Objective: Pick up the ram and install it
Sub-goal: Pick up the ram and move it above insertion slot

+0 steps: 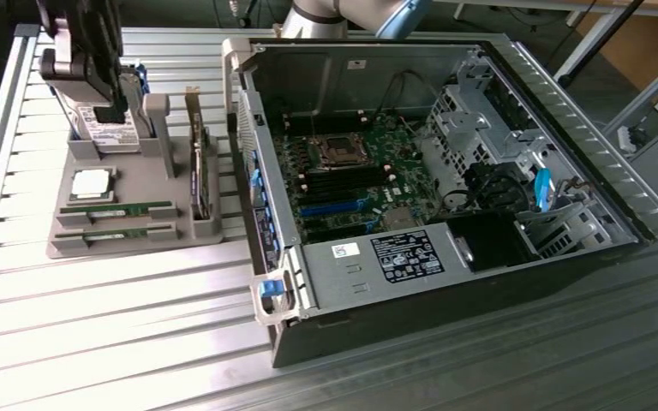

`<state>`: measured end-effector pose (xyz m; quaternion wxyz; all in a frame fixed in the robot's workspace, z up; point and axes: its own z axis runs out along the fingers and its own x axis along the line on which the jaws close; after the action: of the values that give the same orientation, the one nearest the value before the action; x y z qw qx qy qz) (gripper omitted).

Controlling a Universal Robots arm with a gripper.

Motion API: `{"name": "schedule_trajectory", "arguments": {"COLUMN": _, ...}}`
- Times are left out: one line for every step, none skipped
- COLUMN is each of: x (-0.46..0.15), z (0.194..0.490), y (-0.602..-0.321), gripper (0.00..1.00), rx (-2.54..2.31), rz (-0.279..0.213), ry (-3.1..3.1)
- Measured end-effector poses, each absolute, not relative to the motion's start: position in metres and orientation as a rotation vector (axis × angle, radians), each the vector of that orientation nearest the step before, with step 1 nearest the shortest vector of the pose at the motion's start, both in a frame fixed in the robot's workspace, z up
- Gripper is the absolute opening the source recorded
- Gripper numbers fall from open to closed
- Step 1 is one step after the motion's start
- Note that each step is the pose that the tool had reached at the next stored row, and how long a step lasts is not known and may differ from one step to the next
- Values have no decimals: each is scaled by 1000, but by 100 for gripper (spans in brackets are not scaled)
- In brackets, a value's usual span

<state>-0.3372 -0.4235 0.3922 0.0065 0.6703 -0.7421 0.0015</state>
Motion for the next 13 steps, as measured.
{"name": "schedule_trajectory", "arguments": {"x": -337, "z": 392, "y": -424, "gripper": 22, "rx": 2097, "rz": 5, "ry": -2322}}
{"name": "schedule_trajectory", "arguments": {"x": -337, "z": 392, "y": -424, "gripper": 29, "rx": 2097, "rz": 5, "ry": -2322}}
{"name": "schedule_trajectory", "arguments": {"x": -337, "z": 392, "y": -424, "gripper": 29, "rx": 2097, "rz": 5, "ry": -2321}}
{"name": "schedule_trajectory", "arguments": {"x": -337, "z": 391, "y": -424, "gripper": 29, "rx": 2097, "rz": 5, "ry": -2321}}
{"name": "schedule_trajectory", "arguments": {"x": -338, "z": 389, "y": -423, "gripper": 29, "rx": 2097, "rz": 5, "ry": -2321}}
{"name": "schedule_trajectory", "arguments": {"x": -339, "z": 388, "y": -424, "gripper": 29, "rx": 2097, "rz": 5, "ry": -2321}}
{"name": "schedule_trajectory", "arguments": {"x": -339, "z": 386, "y": -424, "gripper": 29, "rx": 2097, "rz": 5, "ry": -2321}}
{"name": "schedule_trajectory", "arguments": {"x": -340, "z": 385, "y": -424, "gripper": 29, "rx": 2097, "rz": 5, "ry": -2321}}
{"name": "schedule_trajectory", "arguments": {"x": -340, "z": 384, "y": -423, "gripper": 29, "rx": 2096, "rz": 6, "ry": -2321}}
{"name": "schedule_trajectory", "arguments": {"x": -340, "z": 382, "y": -424, "gripper": 29, "rx": 2096, "rz": 8, "ry": -2320}}
{"name": "schedule_trajectory", "arguments": {"x": -340, "z": 381, "y": -424, "gripper": 29, "rx": 2095, "rz": 9, "ry": -2320}}
{"name": "schedule_trajectory", "arguments": {"x": -340, "z": 379, "y": -424, "gripper": 29, "rx": 2095, "rz": 10, "ry": -2319}}
{"name": "schedule_trajectory", "arguments": {"x": -340, "z": 377, "y": -424, "gripper": 29, "rx": 2094, "rz": 11, "ry": -2319}}
